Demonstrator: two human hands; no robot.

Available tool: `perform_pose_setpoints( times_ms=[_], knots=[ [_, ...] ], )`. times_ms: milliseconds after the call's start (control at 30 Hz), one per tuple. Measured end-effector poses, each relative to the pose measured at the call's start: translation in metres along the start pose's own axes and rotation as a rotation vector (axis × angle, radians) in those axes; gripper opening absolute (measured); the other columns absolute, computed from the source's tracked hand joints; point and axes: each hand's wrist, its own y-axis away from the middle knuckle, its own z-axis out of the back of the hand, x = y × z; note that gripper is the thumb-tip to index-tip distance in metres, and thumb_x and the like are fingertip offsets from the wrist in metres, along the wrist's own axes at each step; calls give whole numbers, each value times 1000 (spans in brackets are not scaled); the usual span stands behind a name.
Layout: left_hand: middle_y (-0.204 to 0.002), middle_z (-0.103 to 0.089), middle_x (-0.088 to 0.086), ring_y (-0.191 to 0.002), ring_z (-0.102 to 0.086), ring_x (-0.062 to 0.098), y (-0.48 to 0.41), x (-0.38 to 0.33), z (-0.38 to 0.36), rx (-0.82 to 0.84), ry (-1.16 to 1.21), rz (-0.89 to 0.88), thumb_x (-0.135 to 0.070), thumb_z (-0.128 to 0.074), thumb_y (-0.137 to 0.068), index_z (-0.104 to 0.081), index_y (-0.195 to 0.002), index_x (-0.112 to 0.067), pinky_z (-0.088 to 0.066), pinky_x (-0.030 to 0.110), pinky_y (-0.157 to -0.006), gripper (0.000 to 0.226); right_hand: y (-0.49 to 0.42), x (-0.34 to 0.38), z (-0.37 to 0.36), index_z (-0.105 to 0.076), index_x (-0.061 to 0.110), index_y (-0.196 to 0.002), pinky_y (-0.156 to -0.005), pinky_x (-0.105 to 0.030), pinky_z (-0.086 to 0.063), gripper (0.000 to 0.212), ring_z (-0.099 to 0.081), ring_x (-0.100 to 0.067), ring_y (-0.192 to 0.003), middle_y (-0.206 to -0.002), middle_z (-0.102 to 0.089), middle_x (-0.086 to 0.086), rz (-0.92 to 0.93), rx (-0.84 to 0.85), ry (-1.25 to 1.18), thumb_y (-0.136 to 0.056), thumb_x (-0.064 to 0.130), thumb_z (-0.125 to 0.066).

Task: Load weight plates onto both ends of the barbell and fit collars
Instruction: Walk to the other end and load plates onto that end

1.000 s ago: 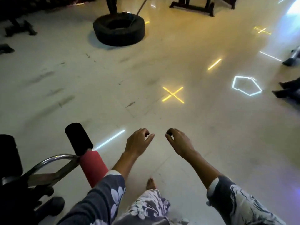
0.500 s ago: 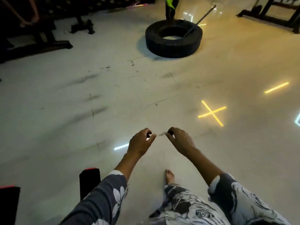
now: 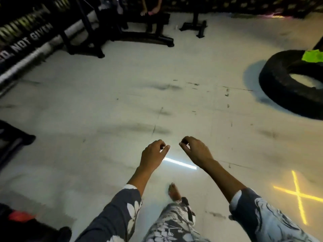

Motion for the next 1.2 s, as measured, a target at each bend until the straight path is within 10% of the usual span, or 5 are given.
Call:
perform_pose_setpoints(
  times_ms=[567,1200],
  knots=[
    [-96,-68,2,-85,-61,19,-434,94,188,-279,20,276,-42,-52,-91,-60,-91,-14,-49,29,-73,30,-525,147,34,-58,12,-104,-79,-35,-44,30,-57,-27,-101,-111,-64,-8,316,213,71,-95,36,-42],
    [-104,-67,4,-95,-61,22,-823,360,497,-624,83,655,-39,-54,-90,-63,-97,-13,-47,30,-78,28,-1032,512,-48,-58,11,-104,-79,-33,-42,30,-56,-26,-103,-112,-64,-8,726,432,153,-95,34,-43]
  ],
)
